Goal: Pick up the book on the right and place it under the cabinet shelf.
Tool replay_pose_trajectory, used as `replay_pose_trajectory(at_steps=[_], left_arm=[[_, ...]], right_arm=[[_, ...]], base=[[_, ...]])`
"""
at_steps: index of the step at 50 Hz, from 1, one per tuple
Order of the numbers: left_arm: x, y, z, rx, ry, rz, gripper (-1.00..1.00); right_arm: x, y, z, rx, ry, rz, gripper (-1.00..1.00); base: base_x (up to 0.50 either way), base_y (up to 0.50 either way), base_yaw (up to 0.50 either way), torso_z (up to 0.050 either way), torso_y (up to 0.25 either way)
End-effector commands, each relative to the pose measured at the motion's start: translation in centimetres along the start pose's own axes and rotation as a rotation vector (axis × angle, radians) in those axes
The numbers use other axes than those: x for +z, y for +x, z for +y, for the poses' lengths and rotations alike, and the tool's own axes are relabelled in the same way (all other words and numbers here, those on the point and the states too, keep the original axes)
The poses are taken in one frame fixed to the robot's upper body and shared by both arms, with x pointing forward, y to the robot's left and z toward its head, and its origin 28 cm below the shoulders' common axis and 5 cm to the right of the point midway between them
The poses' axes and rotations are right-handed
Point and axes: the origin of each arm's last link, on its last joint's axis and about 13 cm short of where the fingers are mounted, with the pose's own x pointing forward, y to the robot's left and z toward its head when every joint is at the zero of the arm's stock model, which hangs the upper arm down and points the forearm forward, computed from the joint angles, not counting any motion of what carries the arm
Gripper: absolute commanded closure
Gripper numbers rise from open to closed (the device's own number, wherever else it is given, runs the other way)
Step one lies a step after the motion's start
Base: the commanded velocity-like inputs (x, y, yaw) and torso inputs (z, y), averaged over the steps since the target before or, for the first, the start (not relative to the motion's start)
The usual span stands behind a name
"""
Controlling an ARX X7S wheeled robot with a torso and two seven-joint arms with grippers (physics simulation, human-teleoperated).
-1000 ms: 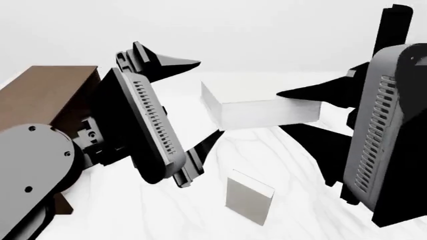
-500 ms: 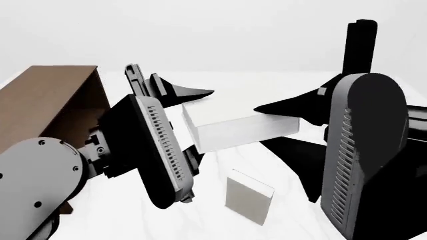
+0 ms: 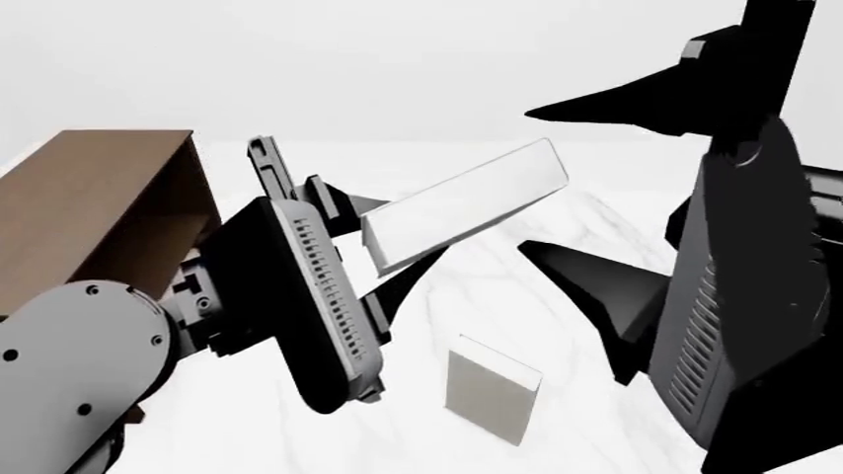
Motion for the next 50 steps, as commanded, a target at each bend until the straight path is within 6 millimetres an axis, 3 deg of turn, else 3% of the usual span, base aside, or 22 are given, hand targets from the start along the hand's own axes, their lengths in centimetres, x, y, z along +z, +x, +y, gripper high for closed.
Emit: replay_pose_trajectory(at_steps=[1,9,23,34,50], left_arm=[[-0.1,-0.9,0.5,0.092,0.048,0.000,1.00],[-0.9,-2.1,0.4,0.129,0.077,0.059,1.00],[-2.4,-5.4,-0.4,0.179,0.313,0.282,1.00],[-3.3,-7.3,-2.1,0.083,0.446,0.396,1.00],[-4.2,-9.3,-4.1,-0.051,0.563,0.523,1.00]], right_arm=[[-0.2,-0.9,-0.3,-0.028,-0.011,0.039,-1.00],[-0.6,-2.5,0.2,-0.036,-0.001,0.081,-1.00],[-1.7,-4.6,0.3,-0.119,0.033,0.159,-1.00],[-2.8,-4.6,0.4,-0.163,0.056,0.222,-1.00],[-3.0,-4.1,0.6,-0.167,0.062,0.229,-1.00]], base=[[0.00,0.00,0.00,0.000,0.000],[0.00,0.00,0.00,0.000,0.001],[0.00,0.00,0.00,0.000,0.001],[0.00,0.00,0.00,0.001,0.001],[0.00,0.00,0.00,0.000,0.001]])
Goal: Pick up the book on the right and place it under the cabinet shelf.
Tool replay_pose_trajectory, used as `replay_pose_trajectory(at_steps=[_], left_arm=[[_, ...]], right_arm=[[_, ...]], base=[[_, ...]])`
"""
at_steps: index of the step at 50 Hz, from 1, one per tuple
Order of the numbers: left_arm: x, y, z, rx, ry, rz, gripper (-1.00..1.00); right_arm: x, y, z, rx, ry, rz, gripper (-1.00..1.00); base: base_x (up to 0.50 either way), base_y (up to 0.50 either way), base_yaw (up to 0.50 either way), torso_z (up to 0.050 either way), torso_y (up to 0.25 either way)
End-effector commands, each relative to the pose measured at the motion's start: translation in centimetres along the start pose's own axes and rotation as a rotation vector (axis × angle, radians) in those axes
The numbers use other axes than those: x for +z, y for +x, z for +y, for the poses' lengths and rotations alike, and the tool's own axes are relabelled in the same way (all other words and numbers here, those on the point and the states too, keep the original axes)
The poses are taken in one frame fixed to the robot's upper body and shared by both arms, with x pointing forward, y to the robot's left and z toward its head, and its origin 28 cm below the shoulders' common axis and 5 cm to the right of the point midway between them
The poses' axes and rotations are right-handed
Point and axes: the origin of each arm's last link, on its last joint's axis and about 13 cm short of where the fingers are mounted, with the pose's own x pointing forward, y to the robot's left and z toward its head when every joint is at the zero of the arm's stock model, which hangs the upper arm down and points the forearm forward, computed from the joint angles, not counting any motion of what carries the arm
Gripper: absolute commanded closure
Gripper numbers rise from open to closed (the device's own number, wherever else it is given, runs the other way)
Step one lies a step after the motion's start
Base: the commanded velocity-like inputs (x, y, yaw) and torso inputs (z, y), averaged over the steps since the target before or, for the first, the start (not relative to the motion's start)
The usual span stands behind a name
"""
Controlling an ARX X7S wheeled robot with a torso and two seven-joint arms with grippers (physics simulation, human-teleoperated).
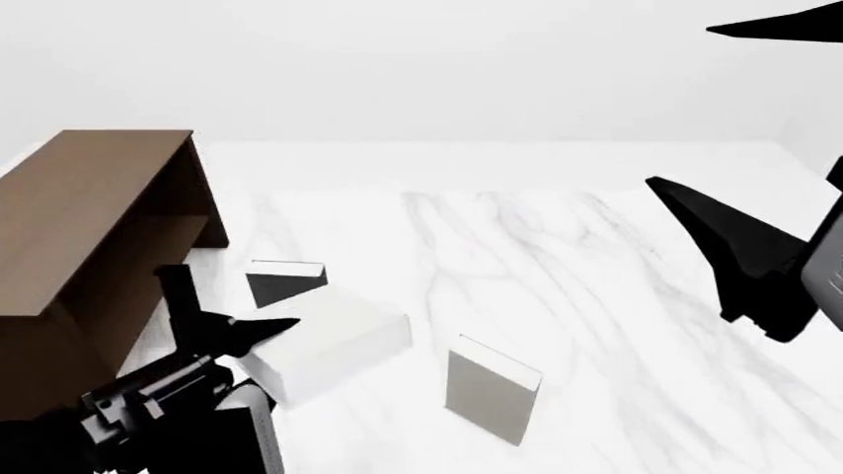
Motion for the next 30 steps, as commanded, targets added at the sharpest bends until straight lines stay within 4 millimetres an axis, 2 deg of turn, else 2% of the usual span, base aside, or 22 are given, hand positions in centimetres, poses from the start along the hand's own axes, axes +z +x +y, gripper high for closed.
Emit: replay_pose_trajectory(at_steps=[1,19,30], left_arm=[[-0.3,-1.3,-0.8,-0.008,0.157,0.065,1.00],[-1.4,-1.6,-2.0,-0.111,0.236,0.242,1.00],[-2.2,-0.6,-2.1,-0.139,0.252,0.288,1.00]], right_arm=[[-0.2,0.2,0.3,-0.007,0.008,0.013,-1.00],[-0.4,0.3,1.0,0.002,0.023,0.016,-1.00],[-0.5,0.1,1.1,0.004,0.029,0.018,-1.00]], base=[[0.00,0.00,0.00,0.000,0.000],[0.00,0.00,0.00,0.001,0.001],[0.00,0.00,0.00,0.000,0.001]])
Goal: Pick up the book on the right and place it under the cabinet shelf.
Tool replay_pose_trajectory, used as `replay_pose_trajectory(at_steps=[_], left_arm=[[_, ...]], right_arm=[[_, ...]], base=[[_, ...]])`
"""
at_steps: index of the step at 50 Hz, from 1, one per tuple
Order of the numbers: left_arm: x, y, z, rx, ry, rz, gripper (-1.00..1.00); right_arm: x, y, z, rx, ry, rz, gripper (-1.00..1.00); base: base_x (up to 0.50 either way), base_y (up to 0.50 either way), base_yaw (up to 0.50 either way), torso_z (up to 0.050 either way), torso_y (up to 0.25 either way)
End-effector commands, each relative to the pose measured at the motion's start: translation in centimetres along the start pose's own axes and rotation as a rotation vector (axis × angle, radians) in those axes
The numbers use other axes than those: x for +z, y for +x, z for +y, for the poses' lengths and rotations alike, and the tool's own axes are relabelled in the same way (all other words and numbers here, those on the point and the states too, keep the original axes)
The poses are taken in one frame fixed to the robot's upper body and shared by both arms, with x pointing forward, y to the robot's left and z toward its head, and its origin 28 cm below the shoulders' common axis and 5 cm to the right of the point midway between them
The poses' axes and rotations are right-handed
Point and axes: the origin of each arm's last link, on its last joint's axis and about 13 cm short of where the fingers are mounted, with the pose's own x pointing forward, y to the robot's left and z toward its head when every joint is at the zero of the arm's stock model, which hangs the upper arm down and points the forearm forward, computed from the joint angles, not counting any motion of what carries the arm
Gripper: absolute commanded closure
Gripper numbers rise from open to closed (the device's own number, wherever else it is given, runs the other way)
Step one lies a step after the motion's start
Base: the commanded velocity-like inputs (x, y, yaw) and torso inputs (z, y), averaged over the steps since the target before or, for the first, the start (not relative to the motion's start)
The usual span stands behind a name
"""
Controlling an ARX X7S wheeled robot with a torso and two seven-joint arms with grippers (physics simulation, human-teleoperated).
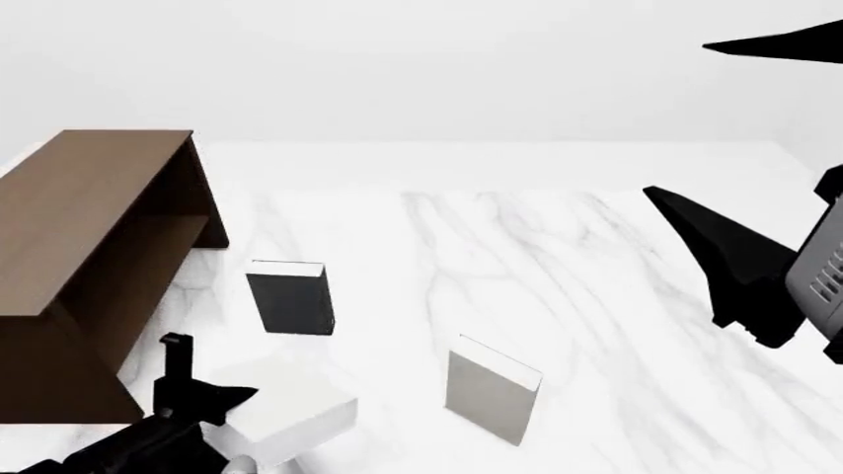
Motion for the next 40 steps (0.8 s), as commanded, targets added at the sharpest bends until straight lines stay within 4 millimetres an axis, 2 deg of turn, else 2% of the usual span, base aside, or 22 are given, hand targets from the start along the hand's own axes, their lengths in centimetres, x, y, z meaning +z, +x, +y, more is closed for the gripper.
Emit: replay_pose_trajectory(at_steps=[1,20,40], left_arm=[[-0.5,0.5,1.2,0.075,0.073,0.067,1.00],[-1.7,2.9,2.3,0.058,0.114,0.133,1.00],[-2.4,3.8,3.3,0.028,0.136,0.191,1.00]], right_arm=[[-0.1,0.0,0.2,0.003,0.008,0.002,-1.00],[-0.4,-0.1,0.7,0.004,0.019,0.012,-1.00],[-0.4,0.3,0.8,0.005,0.027,0.006,-1.00]], base=[[0.00,0.00,0.00,0.000,0.000],[0.00,0.00,0.00,0.001,0.001],[0.00,0.00,0.00,0.000,0.001]])
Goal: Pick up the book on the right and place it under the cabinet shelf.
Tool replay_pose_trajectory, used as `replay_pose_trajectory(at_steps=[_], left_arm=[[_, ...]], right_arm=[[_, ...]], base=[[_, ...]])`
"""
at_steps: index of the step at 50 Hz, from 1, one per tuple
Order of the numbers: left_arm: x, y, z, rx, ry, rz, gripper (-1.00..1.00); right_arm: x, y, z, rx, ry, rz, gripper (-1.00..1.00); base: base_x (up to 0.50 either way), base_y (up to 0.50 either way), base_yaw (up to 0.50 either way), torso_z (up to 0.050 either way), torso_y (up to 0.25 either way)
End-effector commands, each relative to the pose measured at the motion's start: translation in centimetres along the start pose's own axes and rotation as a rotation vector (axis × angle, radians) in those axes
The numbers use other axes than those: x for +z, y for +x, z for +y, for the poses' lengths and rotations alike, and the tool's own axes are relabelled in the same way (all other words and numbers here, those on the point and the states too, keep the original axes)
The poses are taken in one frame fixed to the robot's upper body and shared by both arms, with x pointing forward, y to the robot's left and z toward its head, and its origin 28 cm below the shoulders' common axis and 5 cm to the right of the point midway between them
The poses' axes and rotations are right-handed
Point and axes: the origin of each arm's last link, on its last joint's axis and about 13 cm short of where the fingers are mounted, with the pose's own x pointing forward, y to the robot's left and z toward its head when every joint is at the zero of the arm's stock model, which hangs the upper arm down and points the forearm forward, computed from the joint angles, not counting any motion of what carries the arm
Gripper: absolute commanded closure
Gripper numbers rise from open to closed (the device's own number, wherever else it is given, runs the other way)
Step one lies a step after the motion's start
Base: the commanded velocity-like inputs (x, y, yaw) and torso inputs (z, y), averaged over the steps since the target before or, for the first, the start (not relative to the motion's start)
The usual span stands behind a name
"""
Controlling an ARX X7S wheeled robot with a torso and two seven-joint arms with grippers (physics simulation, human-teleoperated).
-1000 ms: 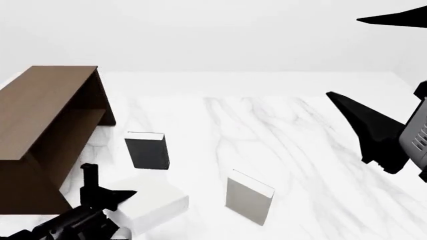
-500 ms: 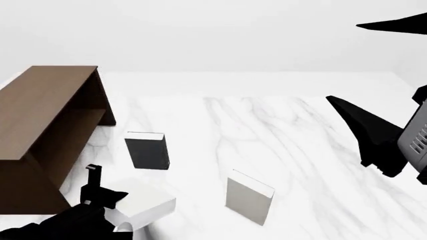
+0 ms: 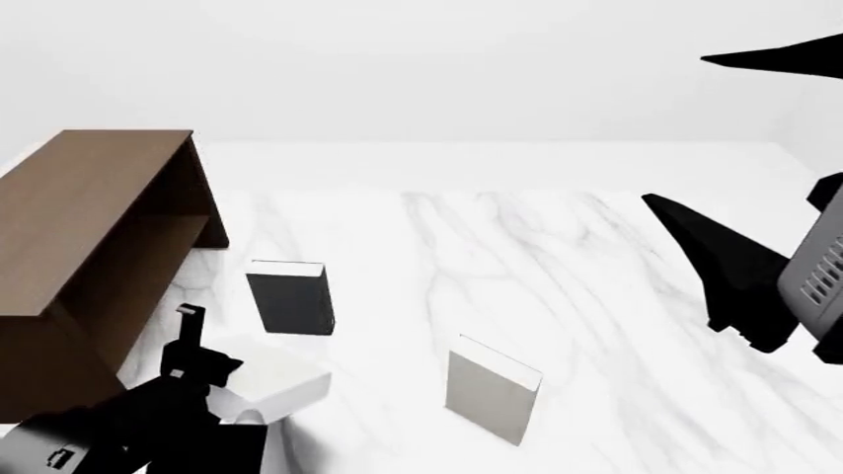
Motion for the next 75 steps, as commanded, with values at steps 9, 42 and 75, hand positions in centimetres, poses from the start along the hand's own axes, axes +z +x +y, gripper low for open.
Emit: replay_pose_trajectory(at_steps=[9,42,75], left_arm=[[-0.4,1.4,2.1,0.068,0.041,0.044,1.00],[-1.0,3.9,1.1,-0.009,0.049,0.086,1.00],[-0.8,7.5,0.8,-0.065,0.036,0.092,1.00]], right_arm=[[-0.2,0.2,0.0,0.004,0.006,0.001,-1.00],[-0.1,-0.2,-0.1,0.002,0.004,0.010,-1.00],[0.0,-0.3,-0.3,0.004,0.004,0.024,-1.00]], base=[[0.00,0.00,0.00,0.000,0.001],[0.00,0.00,0.00,0.000,0.001],[0.00,0.00,0.00,0.000,0.001]])
